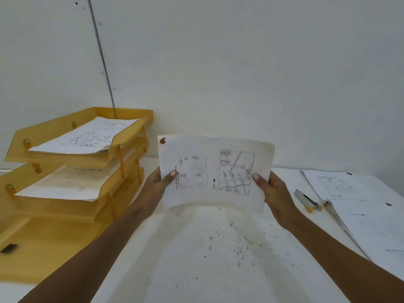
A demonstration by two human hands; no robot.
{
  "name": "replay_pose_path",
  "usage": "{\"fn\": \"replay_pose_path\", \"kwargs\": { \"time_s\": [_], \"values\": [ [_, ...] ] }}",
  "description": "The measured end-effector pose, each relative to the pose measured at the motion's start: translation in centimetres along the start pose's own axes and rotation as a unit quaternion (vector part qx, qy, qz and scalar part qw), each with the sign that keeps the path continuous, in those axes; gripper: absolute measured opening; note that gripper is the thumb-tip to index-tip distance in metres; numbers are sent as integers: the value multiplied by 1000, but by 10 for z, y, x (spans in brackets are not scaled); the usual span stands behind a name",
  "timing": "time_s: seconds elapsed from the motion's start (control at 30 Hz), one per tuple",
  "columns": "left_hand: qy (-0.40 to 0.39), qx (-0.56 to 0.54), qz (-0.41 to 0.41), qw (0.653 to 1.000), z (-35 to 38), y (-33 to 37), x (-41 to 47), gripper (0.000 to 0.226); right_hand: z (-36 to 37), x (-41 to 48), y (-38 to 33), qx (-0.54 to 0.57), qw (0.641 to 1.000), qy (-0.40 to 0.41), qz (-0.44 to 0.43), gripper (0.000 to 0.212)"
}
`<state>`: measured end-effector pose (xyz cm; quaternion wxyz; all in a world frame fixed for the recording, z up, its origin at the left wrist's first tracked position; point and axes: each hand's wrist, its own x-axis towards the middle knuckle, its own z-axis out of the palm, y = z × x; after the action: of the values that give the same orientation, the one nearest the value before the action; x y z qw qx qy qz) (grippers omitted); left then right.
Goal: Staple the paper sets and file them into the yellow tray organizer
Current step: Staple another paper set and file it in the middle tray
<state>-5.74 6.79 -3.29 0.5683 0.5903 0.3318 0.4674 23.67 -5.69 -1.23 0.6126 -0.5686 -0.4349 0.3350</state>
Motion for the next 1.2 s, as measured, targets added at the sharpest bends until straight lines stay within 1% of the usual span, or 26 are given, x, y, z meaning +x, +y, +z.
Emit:
{"fn": "replay_pose_path", "kwargs": {
  "time_s": [0.07, 0.13, 0.23, 0.3, 0.43, 0.53, 0.6, 0.63, 0.67, 0.7, 0.73, 0.77, 0.8, 0.83, 0.87, 0.93, 1.0, 1.03, 1.1, 1.17, 1.2],
  "values": [
    [-4, 16, -26, 1000, 1, -13, -8, 33, -2, -9, 17, -18, 999, -4, 28, 24],
    [5, 18, -36, 999, 2, -21, -14, 28, -3, -14, 28, -19, 999, 2, 41, 23],
    [28, 11, -18, 999, 3, -21, -11, 31, -2, -11, 24, -13, 999, 15, 35, 20],
    [27, 22, -18, 999, 2, -21, -11, 33, 0, -11, 20, -13, 999, 12, 43, 17],
    [25, 60, -32, 997, 1, -23, -14, 30, 0, -12, 17, -27, 997, 13, 70, 13],
    [-7, 121, -18, 992, -4, -8, -6, 30, -10, -3, 11, -49, 993, 16, 104, 13],
    [-32, 171, -36, 984, -8, 3, 0, 22, -21, 3, 9, -68, 984, -20, 161, 21],
    [-42, 193, -47, 979, -10, 8, 3, 18, -25, 5, 6, -75, 980, -29, 181, 30],
    [-55, 213, -55, 974, -12, 13, 6, 17, -27, 8, 3, -84, 979, -18, 188, 43],
    [-68, 230, -61, 969, -14, 18, 9, 17, -28, 12, -2, -112, 977, 9, 178, 60],
    [-85, 246, -67, 963, -14, 23, 10, 18, -27, 13, -9, -160, 975, 44, 149, 75],
    [-106, 266, -71, 955, -13, 29, 12, 16, -25, 15, -19, -198, 972, 69, 103, 83],
    [-132, 295, -71, 944, -12, 36, 13, 15, -20, 16, -29, -215, 972, 74, 53, 86],
    [-160, 330, -68, 928, -10, 41, 15, 13, -15, 17, -39, -225, 973, 52, 19, 85],
    [-186, 360, -67, 912, -6, 47, 17, 14, -9, 17, -48, -238, 971, 5, 8, 84],
    [-233, 390, -71, 888, 2, 56, 21, 20, 4, 15, -61, -273, 954, -122, 41, 76],
    [-277, 393, -75, 874, 11, 63, 24, 25, 13, 11, -62, -255, 938, -219, 85, 54],
    [-296, 392, -78, 867, 15, 65, 24, 25, 16, 9, -59, -229, 938, -241, 99, 45],
    [-319, 391, -84, 859, 21, 68, 23, 23, 17, 6, -48, -173, 948, -241, 119, 35],
    [-307, 385, -97, 865, 21, 63, 22, 24, 14, 4, -32, -131, 957, -218, 141, 34],
    [-285, 380, -105, 874, 18, 59, 20, 28, 12, 3, -25, -114, 959, -209, 156, 35]
  ]
}}
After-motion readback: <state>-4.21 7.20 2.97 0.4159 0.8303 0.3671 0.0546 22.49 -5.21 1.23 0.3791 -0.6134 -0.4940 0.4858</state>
